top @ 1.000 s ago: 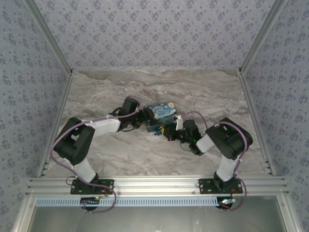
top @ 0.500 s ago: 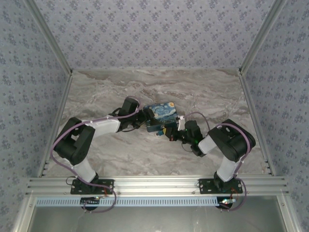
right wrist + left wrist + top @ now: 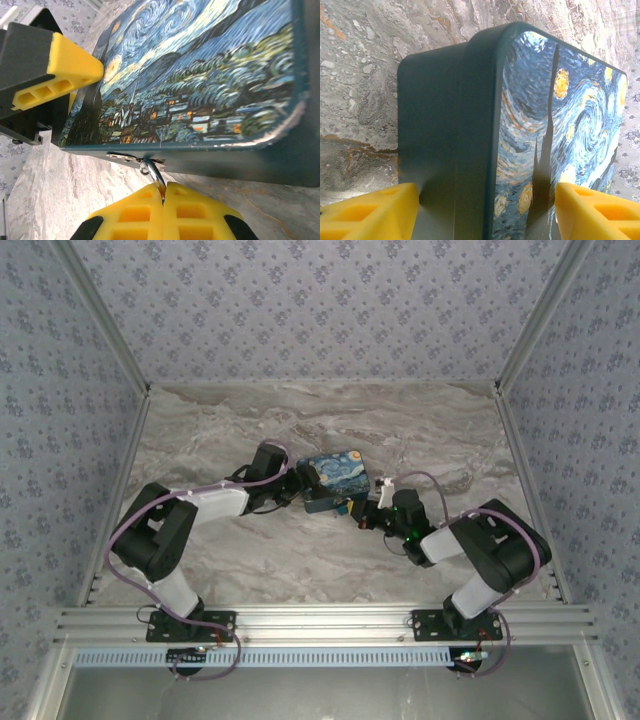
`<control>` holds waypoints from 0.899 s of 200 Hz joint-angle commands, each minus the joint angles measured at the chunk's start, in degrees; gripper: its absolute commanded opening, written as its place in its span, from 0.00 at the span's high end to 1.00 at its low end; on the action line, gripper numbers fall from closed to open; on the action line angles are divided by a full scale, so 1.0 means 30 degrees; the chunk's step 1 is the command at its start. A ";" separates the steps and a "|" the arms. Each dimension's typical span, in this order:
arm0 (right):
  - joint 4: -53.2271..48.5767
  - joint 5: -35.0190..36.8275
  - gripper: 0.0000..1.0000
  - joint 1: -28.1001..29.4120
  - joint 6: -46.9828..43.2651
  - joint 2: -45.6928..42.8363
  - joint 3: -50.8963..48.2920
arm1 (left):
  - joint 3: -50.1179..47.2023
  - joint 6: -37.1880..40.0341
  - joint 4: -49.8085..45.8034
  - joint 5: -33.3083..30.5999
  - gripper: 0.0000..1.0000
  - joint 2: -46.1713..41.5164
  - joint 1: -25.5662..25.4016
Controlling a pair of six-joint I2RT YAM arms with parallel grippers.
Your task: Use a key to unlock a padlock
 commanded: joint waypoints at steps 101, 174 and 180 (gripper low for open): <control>-0.8141 0.0211 0.98 -0.1450 -0.0847 -0.6672 -0.0253 | -0.0833 0.0737 0.0207 -0.0124 0.17 -0.2120 0.0044; -1.7245 -0.0857 0.98 -0.3061 -0.2578 -1.2692 0.1374 | -0.1018 0.4302 -0.2472 -0.3204 0.01 -0.8527 0.0026; -1.8218 -0.1044 0.98 -0.3167 -0.2808 -1.3095 0.1751 | -0.1168 0.4715 -0.2591 -0.3409 0.00 -0.9063 0.0026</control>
